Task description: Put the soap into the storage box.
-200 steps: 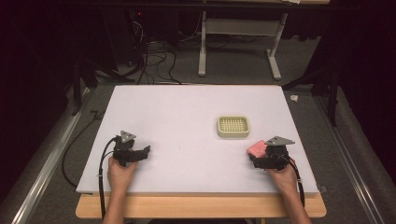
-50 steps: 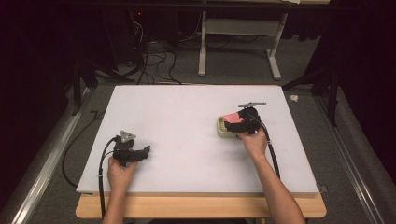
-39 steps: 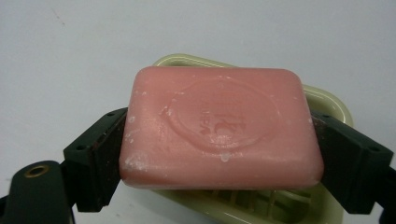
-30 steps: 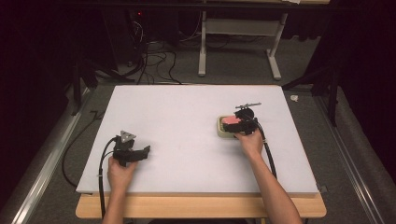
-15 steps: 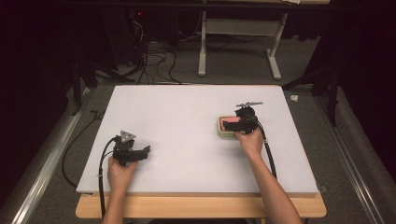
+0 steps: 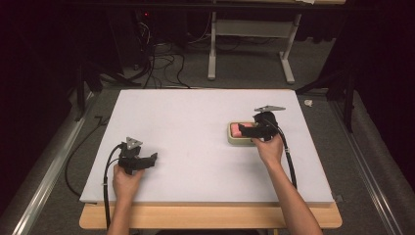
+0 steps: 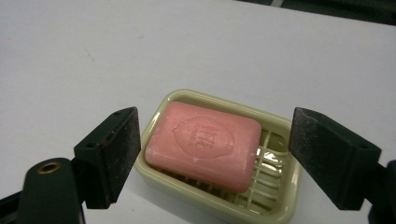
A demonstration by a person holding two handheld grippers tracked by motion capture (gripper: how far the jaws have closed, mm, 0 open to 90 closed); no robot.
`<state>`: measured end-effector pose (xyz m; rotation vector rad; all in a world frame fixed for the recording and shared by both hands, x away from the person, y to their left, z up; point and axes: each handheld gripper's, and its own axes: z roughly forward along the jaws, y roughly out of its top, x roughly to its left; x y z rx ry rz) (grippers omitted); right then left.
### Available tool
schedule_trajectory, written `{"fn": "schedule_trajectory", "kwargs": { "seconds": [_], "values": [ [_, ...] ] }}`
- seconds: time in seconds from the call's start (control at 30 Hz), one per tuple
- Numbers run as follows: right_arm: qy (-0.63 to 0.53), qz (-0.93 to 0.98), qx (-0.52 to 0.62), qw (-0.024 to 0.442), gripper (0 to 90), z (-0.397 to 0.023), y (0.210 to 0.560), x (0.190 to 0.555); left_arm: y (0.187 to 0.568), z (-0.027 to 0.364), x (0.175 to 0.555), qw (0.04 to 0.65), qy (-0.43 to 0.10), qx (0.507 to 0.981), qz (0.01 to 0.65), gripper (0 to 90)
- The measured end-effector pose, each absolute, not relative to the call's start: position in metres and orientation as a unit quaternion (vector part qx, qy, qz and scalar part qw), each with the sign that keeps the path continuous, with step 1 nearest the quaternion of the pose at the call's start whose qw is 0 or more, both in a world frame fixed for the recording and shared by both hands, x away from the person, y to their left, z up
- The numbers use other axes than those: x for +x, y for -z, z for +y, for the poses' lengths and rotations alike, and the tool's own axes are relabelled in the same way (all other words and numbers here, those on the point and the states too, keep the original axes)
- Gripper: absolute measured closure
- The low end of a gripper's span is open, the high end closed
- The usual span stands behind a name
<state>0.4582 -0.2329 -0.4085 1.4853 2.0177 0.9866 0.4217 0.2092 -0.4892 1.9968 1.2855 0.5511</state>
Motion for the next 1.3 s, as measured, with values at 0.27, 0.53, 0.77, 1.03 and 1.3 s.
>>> {"fn": "schedule_trajectory", "kwargs": {
  "seconds": [0.27,0.53,0.77,1.03,1.3],
  "values": [
    [-0.371,0.725,0.532,0.232,18.6,-0.241,0.399,0.450,0.489,0.209,0.422,0.345,-0.212,0.769,0.495,21.5],
    [-0.376,0.723,0.528,0.240,19.0,-0.248,0.394,0.443,0.489,0.209,0.422,0.345,-0.212,0.769,0.495,21.5],
    [-0.381,0.719,0.528,0.244,19.5,-0.256,0.391,0.436,0.489,0.209,0.422,0.345,-0.212,0.769,0.495,21.5],
    [-0.382,0.715,0.530,0.248,19.9,-0.265,0.390,0.430,0.489,0.209,0.422,0.344,-0.212,0.769,0.495,21.5],
    [-0.382,0.713,0.532,0.250,20.0,-0.273,0.390,0.424,0.489,0.209,0.422,0.344,-0.213,0.769,0.495,21.5]
  ]
}}
